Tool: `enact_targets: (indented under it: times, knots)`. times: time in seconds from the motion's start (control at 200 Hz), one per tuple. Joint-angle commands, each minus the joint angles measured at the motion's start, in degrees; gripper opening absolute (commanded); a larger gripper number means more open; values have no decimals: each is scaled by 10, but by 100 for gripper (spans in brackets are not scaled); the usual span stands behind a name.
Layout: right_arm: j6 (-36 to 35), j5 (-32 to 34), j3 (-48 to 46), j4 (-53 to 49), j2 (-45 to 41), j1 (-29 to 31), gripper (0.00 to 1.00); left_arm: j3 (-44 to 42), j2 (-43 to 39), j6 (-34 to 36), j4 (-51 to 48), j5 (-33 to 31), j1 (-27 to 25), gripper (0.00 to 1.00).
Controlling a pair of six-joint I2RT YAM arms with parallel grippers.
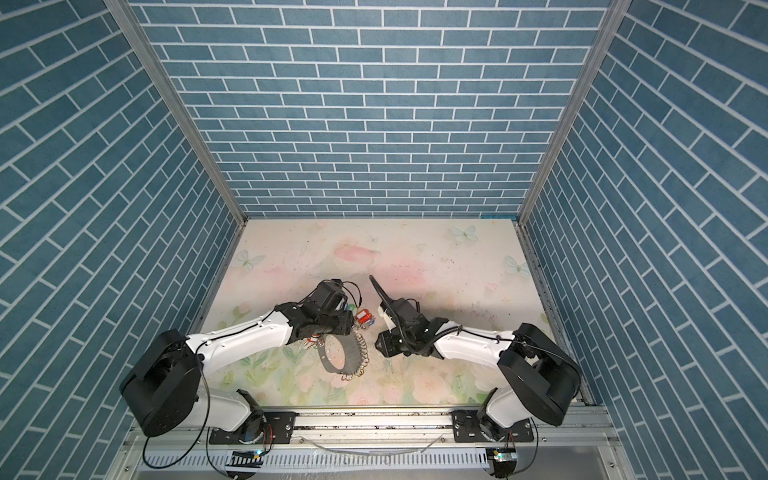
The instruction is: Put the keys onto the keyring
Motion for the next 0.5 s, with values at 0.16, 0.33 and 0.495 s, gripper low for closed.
enact_targets:
  times: [0.16, 0.33, 0.495]
  knots:
    - [-64, 147, -41, -22, -72, -52, 39, 125, 80, 67, -165, -64, -74, 48]
    - [-82, 193, -86, -10, -169, -85, 41, 199, 148, 111, -232, -69, -103, 43]
    - [-106, 211, -110, -3, -222, -93, 42, 247, 197, 155, -281, -80, -109, 41]
